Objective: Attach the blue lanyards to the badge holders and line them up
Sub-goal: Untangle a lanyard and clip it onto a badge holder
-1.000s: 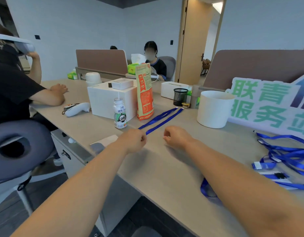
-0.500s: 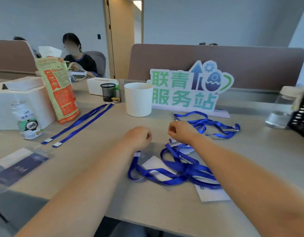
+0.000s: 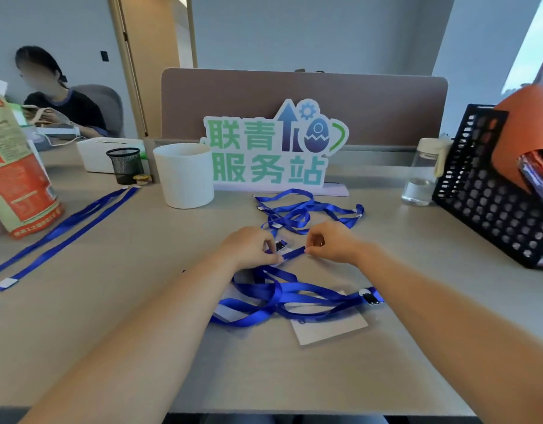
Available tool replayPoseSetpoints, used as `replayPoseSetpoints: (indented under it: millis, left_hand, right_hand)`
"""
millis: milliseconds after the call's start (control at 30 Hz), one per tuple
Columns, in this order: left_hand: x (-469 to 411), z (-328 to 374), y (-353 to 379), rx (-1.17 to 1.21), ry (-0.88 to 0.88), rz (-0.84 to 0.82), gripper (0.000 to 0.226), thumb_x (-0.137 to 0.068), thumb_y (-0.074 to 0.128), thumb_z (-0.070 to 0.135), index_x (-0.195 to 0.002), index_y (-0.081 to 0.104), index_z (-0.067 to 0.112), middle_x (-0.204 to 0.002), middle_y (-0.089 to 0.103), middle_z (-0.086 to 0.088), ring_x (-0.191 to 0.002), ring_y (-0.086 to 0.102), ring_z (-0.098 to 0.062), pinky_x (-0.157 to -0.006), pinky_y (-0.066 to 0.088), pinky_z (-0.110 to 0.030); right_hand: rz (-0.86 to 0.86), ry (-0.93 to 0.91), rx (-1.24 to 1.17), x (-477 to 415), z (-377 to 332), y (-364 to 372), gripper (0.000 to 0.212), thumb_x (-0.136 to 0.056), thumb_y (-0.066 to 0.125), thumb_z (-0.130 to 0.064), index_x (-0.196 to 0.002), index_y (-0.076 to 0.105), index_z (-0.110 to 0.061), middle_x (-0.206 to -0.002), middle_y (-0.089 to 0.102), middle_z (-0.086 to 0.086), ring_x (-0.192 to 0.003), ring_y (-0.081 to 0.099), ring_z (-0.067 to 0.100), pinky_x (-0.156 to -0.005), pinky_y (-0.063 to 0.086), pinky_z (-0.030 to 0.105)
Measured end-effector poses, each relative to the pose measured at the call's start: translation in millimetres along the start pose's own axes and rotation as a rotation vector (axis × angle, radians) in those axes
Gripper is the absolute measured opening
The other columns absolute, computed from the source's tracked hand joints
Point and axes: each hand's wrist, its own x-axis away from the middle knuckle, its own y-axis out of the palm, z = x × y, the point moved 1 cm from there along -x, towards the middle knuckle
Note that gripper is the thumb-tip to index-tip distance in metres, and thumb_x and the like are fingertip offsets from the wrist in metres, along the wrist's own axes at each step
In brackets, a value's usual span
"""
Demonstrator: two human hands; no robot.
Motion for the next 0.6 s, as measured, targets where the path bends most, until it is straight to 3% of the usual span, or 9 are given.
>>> replayPoseSetpoints:
  millis: [133, 233, 333, 433, 600]
  left_hand:
    - [-1.2, 11.7, 7.1, 0.073, 0.083, -0.07, 0.035, -0.074, 0.072, 0.044, -0.098, 0.065, 0.021, -0.086, 0.054, 0.007, -0.08, 0.054, -0.013, -0.079, 0.046, -0.031]
    - [-0.9, 25.1, 7.8, 0.034, 0.179, -0.012, 0.027, -0.078, 0.071, 0.032, -0.1, 0.064, 0.019, -0.09, 0.05, 0.007, -0.08, 0.049, -0.011, -0.078, 0.045, -0.028]
    - [1.4, 48.1, 9.3, 0.087, 0.282, -0.057, 0.016, -0.079, 0.069, 0.035, -0.089, 0.065, 0.023, -0.083, 0.056, 0.01, -0.074, 0.051, -0.006, -0.076, 0.047, -0.028]
    - [6.9, 76.1, 13.2, 0.13, 0.302, -0.215, 0.028, -0.071, 0.071, 0.051, -0.083, 0.066, 0.027, -0.076, 0.059, 0.014, -0.074, 0.055, -0.003, -0.073, 0.048, -0.026]
    - [6.3, 101.3, 21.9, -0.032, 0.265, -0.336, 0.046, -0.067, 0.077, 0.045, -0.101, 0.06, 0.02, -0.089, 0.059, 0.006, -0.084, 0.056, -0.014, -0.076, 0.047, -0.03]
  right_hand:
    - [-0.046, 0.004, -0.032, 12.9, 8.2, -0.4, 0.01, -0.084, 0.066, -0.025, -0.079, 0.059, -0.02, -0.072, 0.05, -0.014, -0.069, 0.048, 0.004, -0.061, 0.037, 0.014]
    - [-0.101, 0.031, -0.016, 26.0, 12.6, -8.1, 0.021, -0.085, 0.063, -0.036, -0.07, 0.054, -0.025, -0.072, 0.05, -0.013, -0.07, 0.047, 0.006, -0.061, 0.036, 0.015]
    - [-0.148, 0.073, -0.014, 42.3, 20.1, -15.1, 0.024, -0.085, 0.062, -0.04, -0.072, 0.059, -0.02, -0.072, 0.053, -0.008, -0.068, 0.046, 0.006, -0.063, 0.037, 0.019]
    - [-0.125, 0.109, -0.027, 57.8, 30.0, -18.4, 0.026, -0.084, 0.064, -0.038, -0.066, 0.057, -0.021, -0.069, 0.053, -0.005, -0.064, 0.045, 0.008, -0.061, 0.037, 0.02]
    - [-0.079, 0.122, -0.078, 82.3, 42.3, -22.2, 0.02, -0.082, 0.067, -0.03, -0.069, 0.06, -0.017, -0.063, 0.053, -0.006, -0.061, 0.045, 0.007, -0.059, 0.036, 0.021]
